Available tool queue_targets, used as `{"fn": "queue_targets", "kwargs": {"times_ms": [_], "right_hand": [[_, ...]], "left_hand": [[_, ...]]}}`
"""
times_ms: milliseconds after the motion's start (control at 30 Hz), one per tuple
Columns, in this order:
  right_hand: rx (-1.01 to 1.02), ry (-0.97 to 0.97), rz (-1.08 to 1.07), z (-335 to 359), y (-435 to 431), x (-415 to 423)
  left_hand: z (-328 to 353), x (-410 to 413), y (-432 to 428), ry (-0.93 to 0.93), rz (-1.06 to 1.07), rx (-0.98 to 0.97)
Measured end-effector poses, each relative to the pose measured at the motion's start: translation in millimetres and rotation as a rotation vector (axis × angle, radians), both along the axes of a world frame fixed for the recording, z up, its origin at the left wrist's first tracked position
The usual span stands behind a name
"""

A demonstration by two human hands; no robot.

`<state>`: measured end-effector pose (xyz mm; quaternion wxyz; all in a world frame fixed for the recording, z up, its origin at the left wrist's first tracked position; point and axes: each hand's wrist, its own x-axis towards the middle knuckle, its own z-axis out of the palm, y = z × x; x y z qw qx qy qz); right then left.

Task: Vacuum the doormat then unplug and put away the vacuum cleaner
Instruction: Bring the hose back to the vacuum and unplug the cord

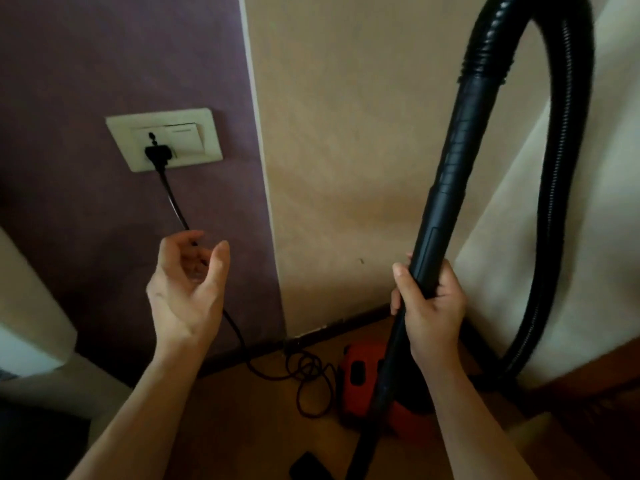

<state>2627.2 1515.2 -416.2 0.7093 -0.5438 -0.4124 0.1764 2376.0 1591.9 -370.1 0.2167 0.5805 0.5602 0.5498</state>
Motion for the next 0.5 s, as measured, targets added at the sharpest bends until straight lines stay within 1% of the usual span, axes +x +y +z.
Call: {"fn": "queue_targets", "kwargs": {"times_ms": [167, 300, 400, 500], "right_hand": [[0.028, 0.012, -0.023, -13.1, 24.6, -2.6], [-0.015, 0.009, -0.086, -28.0, 44.8, -9.4], [-0.026, -0.035, -0.071, -31.1, 48.9, -21.6], [-0.028, -0.100, -0.046, -22.3, 44.0, -32.5]], "left_hand": [[-5.9, -7.4, 16.8, -0.017, 0.028, 0.097], [-8.5, -13.9, 26.7, -0.022, 0.015, 0.098], [-3.3, -18.1, 31.4, 0.021, 0.030, 0.099], [7.3, -19.6, 34.3, 0.027, 0.035, 0.018]]}}
